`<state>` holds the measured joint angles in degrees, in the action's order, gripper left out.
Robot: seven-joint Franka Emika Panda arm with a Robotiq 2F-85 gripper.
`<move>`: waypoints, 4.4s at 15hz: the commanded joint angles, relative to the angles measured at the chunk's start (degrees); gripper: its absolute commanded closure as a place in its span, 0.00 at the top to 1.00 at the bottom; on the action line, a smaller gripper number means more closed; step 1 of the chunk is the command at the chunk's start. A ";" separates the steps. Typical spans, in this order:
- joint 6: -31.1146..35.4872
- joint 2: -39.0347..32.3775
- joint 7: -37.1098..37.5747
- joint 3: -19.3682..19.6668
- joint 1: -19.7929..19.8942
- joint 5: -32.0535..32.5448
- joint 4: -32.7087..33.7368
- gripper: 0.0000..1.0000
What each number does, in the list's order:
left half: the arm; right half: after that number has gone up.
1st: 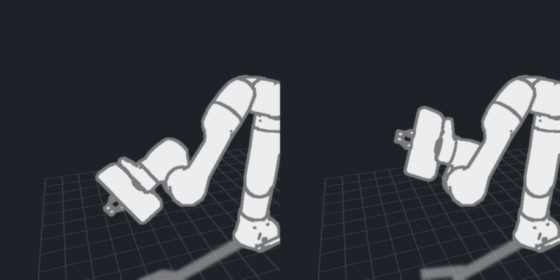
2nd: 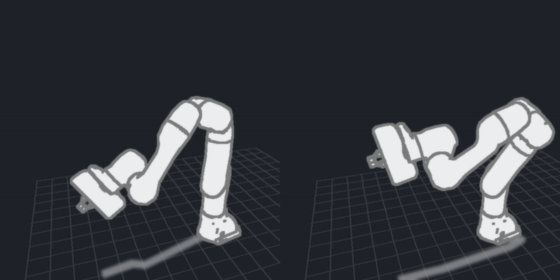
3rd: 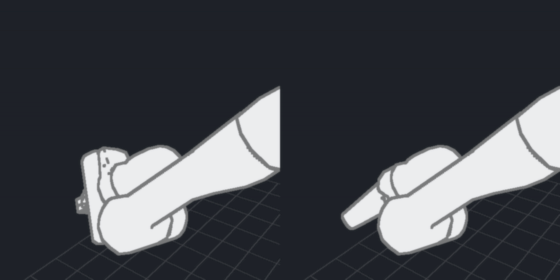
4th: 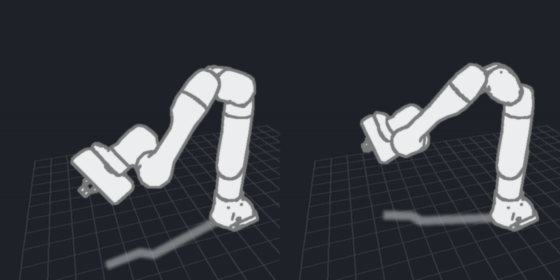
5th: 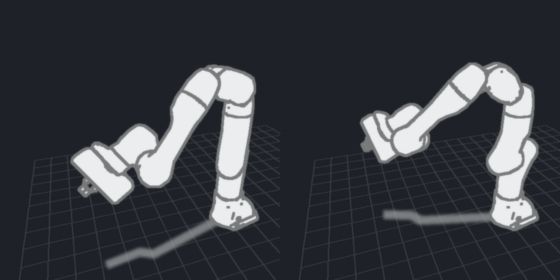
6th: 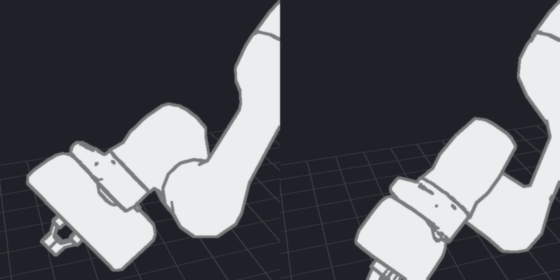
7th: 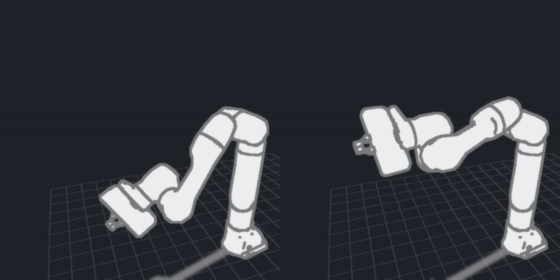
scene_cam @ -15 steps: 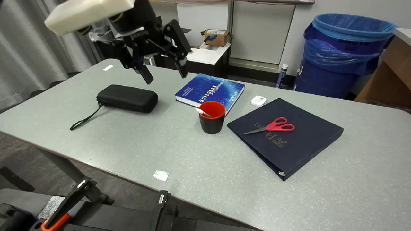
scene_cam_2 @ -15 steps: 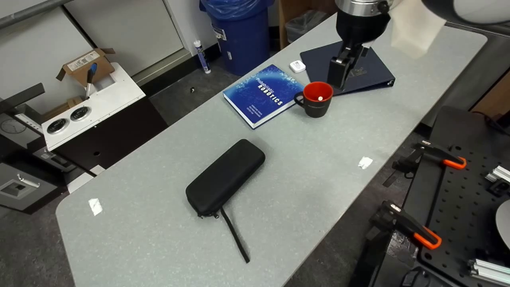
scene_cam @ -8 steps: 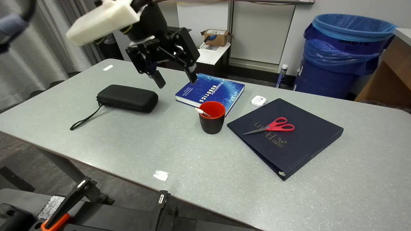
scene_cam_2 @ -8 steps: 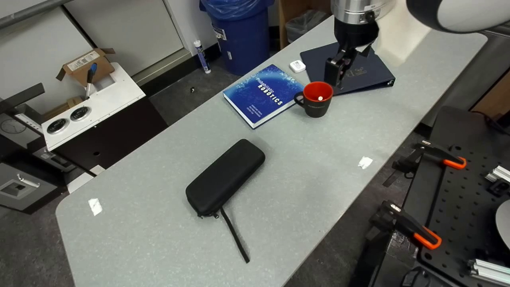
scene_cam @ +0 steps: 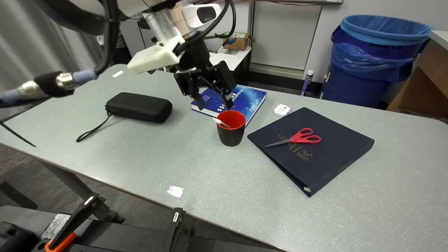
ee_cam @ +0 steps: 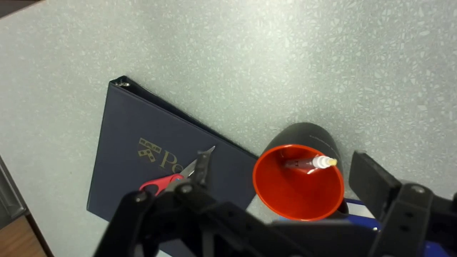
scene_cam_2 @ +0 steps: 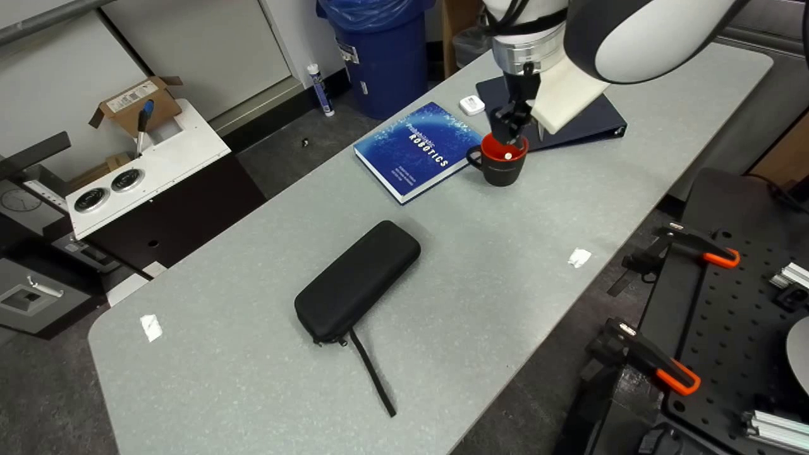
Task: Put the pen on the table
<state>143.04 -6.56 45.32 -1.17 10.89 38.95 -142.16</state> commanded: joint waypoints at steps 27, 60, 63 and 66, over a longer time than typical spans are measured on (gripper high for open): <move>-1.03 -10.78 2.95 10.41 -12.85 -5.42 9.24 0.02; 1.72 -14.36 8.65 1.41 -15.44 13.17 8.65 0.69; 1.49 -14.07 8.15 1.57 -15.21 12.59 8.68 0.92; 1.44 -13.89 7.41 1.76 -15.03 11.63 8.83 1.00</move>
<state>143.42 -20.90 55.08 -0.41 -3.85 52.34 -133.63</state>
